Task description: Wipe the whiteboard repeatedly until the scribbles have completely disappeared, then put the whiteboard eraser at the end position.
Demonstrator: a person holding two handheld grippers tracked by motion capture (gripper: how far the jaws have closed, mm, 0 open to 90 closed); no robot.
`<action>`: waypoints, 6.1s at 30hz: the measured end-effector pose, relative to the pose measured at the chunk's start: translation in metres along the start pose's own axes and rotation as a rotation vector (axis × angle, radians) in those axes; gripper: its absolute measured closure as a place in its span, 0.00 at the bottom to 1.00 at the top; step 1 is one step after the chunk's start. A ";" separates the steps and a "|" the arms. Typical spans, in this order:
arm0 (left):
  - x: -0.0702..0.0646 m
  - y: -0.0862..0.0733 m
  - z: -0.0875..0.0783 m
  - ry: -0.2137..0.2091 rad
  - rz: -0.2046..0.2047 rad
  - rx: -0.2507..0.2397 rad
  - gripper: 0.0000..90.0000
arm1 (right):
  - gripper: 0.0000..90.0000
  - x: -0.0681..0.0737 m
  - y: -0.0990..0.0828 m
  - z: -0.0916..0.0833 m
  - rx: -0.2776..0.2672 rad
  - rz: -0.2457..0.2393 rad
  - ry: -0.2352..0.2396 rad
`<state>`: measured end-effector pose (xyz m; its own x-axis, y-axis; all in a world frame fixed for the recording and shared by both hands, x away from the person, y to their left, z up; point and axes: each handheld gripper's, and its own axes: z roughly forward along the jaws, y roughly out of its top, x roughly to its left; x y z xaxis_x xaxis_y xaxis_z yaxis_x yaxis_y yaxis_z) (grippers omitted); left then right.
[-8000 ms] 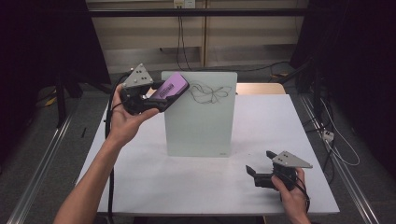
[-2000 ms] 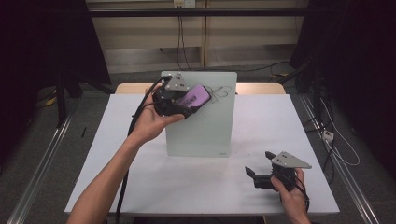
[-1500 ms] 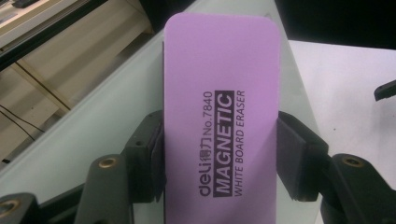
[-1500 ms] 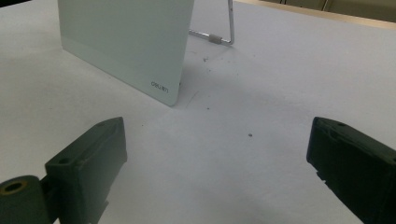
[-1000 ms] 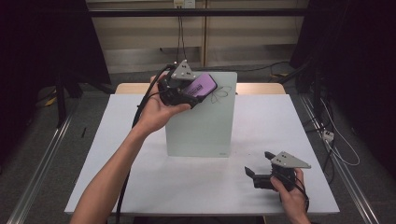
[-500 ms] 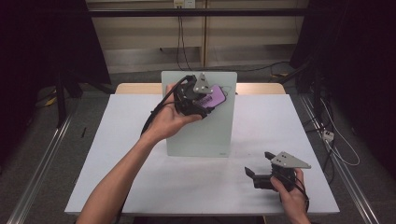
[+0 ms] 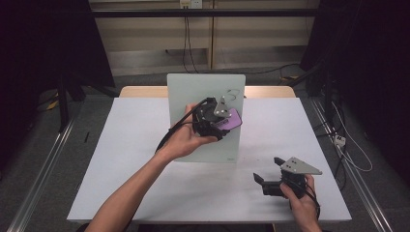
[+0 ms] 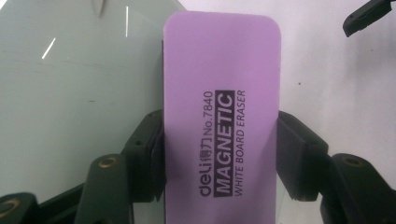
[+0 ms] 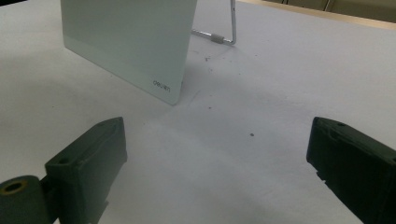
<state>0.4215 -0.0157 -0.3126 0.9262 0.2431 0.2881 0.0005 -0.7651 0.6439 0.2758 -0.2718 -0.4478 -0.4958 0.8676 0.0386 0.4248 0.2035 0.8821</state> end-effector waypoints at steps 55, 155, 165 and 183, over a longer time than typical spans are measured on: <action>0.012 0.035 -0.001 0.001 -0.044 -0.052 0.46 | 0.06 0.000 0.000 -0.001 -0.003 0.000 0.004; 0.039 -0.115 -0.106 0.077 -0.282 -0.189 0.46 | 0.06 0.001 0.001 0.006 0.011 0.004 0.004; 0.031 -0.120 -0.100 0.027 -0.296 -0.186 0.46 | 0.06 -0.001 0.001 0.005 0.006 0.006 -0.001; 0.009 -0.112 -0.079 -0.058 -0.289 -0.108 0.46 | 0.06 -0.001 0.000 0.004 0.006 0.002 0.000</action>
<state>0.3996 0.1193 -0.3262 0.9136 0.4042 0.0434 0.2297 -0.6011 0.7655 0.2792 -0.2710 -0.4495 -0.4947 0.8681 0.0403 0.4302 0.2043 0.8793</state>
